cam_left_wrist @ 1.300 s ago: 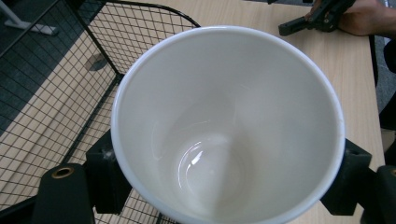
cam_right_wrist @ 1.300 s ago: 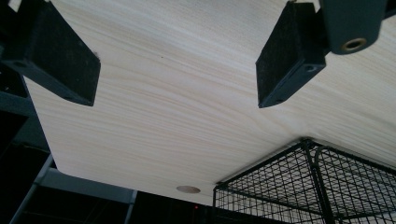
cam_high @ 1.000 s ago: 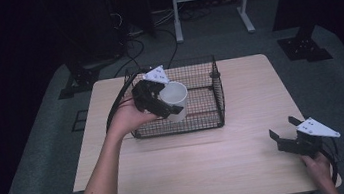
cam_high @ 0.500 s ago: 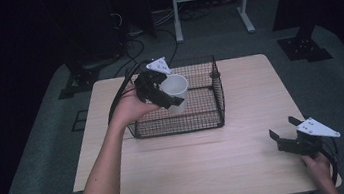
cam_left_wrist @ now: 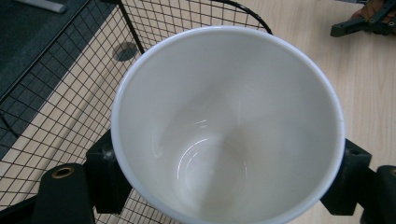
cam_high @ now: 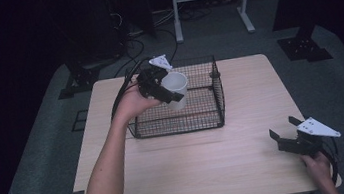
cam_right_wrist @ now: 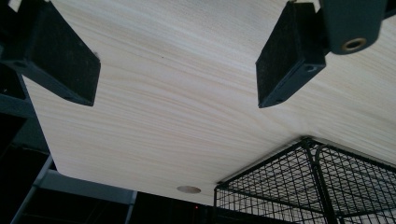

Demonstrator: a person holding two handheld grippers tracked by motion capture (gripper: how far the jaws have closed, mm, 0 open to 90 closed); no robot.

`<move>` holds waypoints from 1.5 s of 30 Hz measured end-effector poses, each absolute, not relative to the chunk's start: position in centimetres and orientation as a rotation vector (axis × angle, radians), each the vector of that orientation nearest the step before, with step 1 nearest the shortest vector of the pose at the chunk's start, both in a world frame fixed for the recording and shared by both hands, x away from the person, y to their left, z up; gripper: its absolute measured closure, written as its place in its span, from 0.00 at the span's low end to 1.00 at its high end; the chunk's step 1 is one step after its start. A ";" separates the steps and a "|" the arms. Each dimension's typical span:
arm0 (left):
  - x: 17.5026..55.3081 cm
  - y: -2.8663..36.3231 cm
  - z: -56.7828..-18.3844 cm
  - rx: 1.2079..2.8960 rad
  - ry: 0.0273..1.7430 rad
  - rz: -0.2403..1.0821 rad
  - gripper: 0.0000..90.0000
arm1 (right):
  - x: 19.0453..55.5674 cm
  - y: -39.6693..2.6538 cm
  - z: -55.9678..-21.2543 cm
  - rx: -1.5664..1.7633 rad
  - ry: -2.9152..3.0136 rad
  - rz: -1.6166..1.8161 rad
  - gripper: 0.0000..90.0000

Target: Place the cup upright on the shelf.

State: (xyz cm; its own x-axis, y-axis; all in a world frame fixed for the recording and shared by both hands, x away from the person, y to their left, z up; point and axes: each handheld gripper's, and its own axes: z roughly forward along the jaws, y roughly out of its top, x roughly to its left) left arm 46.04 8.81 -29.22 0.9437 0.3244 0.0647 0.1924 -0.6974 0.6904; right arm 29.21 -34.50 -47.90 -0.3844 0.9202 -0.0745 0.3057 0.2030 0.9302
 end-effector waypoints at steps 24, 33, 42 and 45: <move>49.8 7.6 -32.8 2.403 0.434 0.216 0.23 | 29.2 -34.6 -47.9 1.149 1.816 1.191 0.15; 50.8 7.7 -33.5 2.375 0.451 0.205 0.23 | 29.2 -34.7 -47.9 1.158 1.809 1.197 0.15; 51.5 7.5 -34.5 2.386 0.457 0.187 0.23 | 29.2 -34.7 -47.9 1.168 1.805 1.196 0.15; 51.7 7.4 -34.8 2.389 0.459 0.175 0.23 | 29.2 -34.7 -47.9 1.166 1.804 1.196 0.15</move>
State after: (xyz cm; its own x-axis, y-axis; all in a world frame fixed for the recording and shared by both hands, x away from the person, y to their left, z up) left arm 51.71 7.40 -34.83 0.9285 0.3713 0.0023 0.2787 -0.7009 0.6565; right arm 29.24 -34.73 -47.90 -0.3762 0.9250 -0.0536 0.3108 0.1805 0.9332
